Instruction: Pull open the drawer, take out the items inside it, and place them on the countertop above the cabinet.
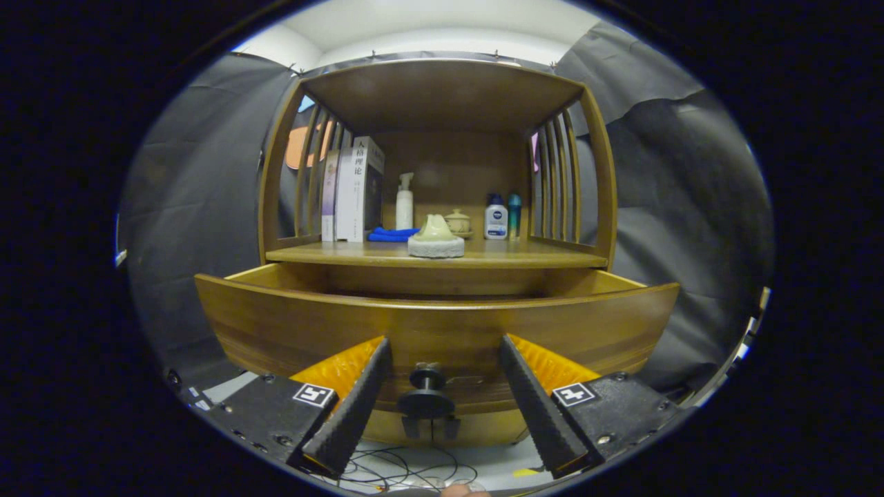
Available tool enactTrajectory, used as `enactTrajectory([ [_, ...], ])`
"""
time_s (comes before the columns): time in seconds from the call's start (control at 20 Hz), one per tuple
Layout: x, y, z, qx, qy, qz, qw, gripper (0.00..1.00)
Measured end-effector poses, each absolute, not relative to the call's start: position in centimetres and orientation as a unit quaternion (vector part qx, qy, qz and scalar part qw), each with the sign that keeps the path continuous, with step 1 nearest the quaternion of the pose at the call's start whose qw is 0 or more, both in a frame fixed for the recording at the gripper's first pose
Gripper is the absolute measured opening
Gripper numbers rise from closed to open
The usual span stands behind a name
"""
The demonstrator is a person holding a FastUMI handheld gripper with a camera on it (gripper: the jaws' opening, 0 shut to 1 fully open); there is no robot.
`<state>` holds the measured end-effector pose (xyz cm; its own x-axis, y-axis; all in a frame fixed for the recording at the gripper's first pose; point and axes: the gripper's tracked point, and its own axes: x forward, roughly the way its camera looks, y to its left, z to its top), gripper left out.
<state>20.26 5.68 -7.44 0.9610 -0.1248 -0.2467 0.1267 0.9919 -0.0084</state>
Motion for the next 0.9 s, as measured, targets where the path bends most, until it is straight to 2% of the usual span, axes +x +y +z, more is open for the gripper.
enactTrajectory([
  [0.9, 26.8, 4.8, -7.8, 0.007, 0.131, -0.061, 0.989, 1.0],
])
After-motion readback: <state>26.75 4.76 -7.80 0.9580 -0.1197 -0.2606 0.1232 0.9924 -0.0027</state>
